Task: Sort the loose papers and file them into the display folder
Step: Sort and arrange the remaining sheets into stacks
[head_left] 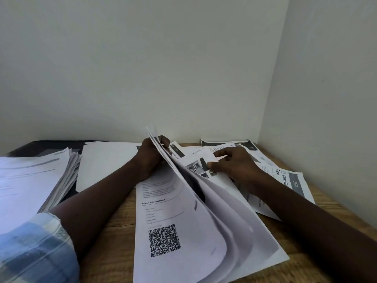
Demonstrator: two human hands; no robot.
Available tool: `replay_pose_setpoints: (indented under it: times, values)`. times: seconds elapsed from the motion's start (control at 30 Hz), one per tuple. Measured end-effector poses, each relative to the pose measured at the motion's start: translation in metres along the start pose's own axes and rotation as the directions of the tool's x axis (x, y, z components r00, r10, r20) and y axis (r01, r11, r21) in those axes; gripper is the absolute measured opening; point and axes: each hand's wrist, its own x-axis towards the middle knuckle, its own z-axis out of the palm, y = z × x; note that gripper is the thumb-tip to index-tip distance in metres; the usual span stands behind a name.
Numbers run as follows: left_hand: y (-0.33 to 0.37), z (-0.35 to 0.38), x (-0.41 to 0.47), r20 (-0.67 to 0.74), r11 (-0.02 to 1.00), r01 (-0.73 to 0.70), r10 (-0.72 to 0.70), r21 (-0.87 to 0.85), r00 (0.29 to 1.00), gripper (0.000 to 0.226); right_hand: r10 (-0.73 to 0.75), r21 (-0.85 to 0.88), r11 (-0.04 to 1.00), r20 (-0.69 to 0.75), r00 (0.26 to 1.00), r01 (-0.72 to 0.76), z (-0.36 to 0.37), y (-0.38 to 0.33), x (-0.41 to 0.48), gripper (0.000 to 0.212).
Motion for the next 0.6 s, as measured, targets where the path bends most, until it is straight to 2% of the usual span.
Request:
replay_pose_setpoints:
  times: [0.1,0.17,0.33,0.43,0.47,0.53,0.6]
  values:
    - [0.006,0.007,-0.006,-0.001,0.995,-0.058,0.058,0.08,0.998,0.009,-0.06,0.089,0.994,-0.036,0.998,0.063,0.001,-0.007,-0.008,0.03]
    - [0.006,0.008,-0.008,0.013,0.991,-0.066,0.064,0.12,0.998,0.016,-0.085,0.094,0.991,-0.06,0.995,0.091,0.002,-0.01,-0.01,0.024]
    - [0.008,0.007,-0.008,0.0,0.994,-0.047,0.048,0.098,0.999,0.016,-0.201,-0.166,0.97,-0.123,0.972,0.179,0.005,-0.012,-0.011,0.016]
    - [0.007,0.003,-0.007,0.011,0.997,-0.046,0.046,0.066,0.999,0.041,-0.305,-0.289,0.924,-0.165,0.938,0.25,0.006,-0.012,-0.013,0.023]
    - [0.008,0.002,-0.007,0.014,0.995,-0.049,0.048,0.084,0.999,0.038,-0.329,-0.315,0.912,-0.176,0.928,0.264,0.005,-0.013,-0.014,0.024]
    - [0.005,0.003,-0.006,0.041,0.989,-0.071,0.067,0.126,0.997,0.02,-0.344,-0.299,0.913,-0.193,0.919,0.278,0.002,-0.016,-0.015,0.024]
    - [0.004,0.004,-0.005,0.065,0.983,-0.078,0.068,0.164,0.996,0.031,-0.316,-0.221,0.935,-0.165,0.934,0.277,0.0,-0.017,-0.013,0.024]
